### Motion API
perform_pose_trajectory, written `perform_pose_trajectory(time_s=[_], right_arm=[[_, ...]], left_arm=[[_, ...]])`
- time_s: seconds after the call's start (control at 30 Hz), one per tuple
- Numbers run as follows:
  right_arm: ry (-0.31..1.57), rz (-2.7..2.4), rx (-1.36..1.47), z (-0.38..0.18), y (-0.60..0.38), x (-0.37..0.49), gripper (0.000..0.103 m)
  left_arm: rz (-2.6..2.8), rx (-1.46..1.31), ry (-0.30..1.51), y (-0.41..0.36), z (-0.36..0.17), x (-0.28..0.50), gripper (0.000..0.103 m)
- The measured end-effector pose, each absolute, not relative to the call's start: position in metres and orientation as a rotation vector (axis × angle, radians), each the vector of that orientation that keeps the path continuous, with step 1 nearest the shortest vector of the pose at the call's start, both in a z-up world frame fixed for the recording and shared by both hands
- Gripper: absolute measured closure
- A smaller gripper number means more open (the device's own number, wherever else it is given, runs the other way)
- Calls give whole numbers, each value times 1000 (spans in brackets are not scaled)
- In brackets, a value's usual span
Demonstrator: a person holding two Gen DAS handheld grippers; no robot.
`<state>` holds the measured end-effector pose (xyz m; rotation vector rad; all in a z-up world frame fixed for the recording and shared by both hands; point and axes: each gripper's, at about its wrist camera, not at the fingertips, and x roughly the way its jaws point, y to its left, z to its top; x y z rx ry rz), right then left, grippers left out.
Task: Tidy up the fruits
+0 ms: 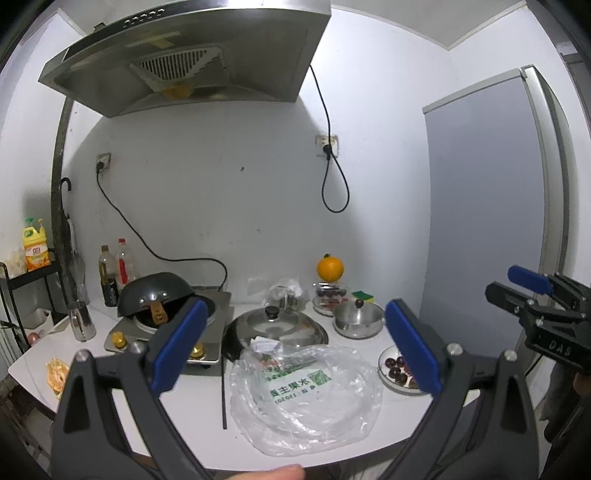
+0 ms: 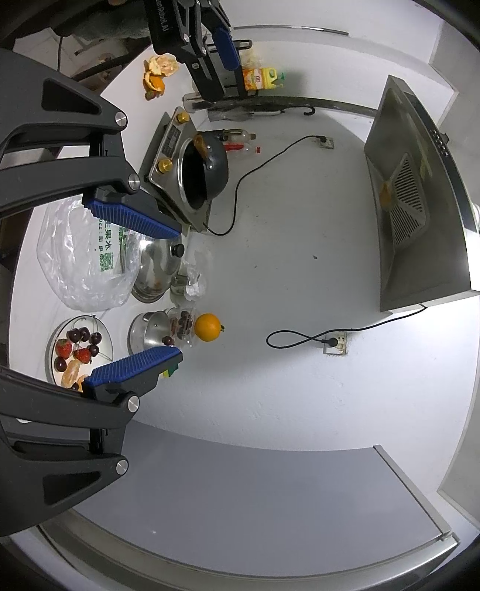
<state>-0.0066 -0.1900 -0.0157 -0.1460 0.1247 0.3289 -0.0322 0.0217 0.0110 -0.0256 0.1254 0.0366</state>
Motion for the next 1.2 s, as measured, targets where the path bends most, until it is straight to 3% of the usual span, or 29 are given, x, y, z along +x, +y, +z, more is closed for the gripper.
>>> perform_pose_trajectory(time_s=[1.2], right_arm=[[128,329,-148,-17,-191,-6,39]], left_arm=[[34,-22,131,20,8,-31,5]])
